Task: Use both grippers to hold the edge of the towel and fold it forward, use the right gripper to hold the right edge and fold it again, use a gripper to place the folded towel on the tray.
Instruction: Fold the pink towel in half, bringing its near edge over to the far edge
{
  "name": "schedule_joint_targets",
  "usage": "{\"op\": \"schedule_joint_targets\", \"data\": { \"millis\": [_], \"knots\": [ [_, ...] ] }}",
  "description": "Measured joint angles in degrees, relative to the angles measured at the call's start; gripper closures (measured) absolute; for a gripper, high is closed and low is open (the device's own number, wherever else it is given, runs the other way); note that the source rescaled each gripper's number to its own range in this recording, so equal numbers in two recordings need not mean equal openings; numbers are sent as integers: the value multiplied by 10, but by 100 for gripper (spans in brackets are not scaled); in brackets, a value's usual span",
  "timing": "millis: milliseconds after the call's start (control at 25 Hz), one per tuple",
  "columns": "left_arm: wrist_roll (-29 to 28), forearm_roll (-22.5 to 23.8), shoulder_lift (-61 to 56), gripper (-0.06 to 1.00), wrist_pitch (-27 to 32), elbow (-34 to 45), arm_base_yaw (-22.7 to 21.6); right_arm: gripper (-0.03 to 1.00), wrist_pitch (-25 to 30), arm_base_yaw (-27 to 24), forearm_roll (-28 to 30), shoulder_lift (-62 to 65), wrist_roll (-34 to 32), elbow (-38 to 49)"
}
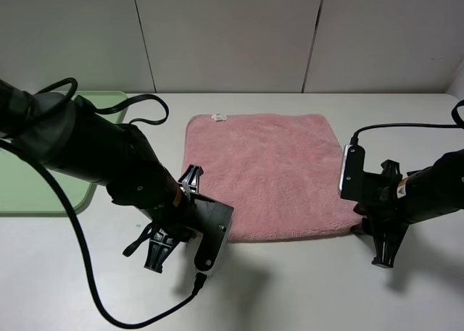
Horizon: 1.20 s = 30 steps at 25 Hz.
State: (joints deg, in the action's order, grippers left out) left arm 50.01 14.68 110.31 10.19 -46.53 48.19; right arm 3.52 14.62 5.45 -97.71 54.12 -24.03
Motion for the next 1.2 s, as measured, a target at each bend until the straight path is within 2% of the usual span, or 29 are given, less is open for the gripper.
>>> {"op": "schedule_joint_targets", "data": {
  "millis": [80, 240, 440, 1200],
  "knots": [
    [0, 0, 1, 92, -1, 0, -1, 60, 4, 0, 0, 0, 2, 0],
    [0, 0, 1, 94, -1, 1, -2, 73, 13, 0, 1, -1, 4, 0],
    [0, 1, 1, 94, -2, 1, -2, 97, 17, 0, 10, -3, 6, 0],
    [1, 4, 1, 94, 8, 1, -2, 97, 40, 0, 24, -3, 6, -12]
  ]
}}
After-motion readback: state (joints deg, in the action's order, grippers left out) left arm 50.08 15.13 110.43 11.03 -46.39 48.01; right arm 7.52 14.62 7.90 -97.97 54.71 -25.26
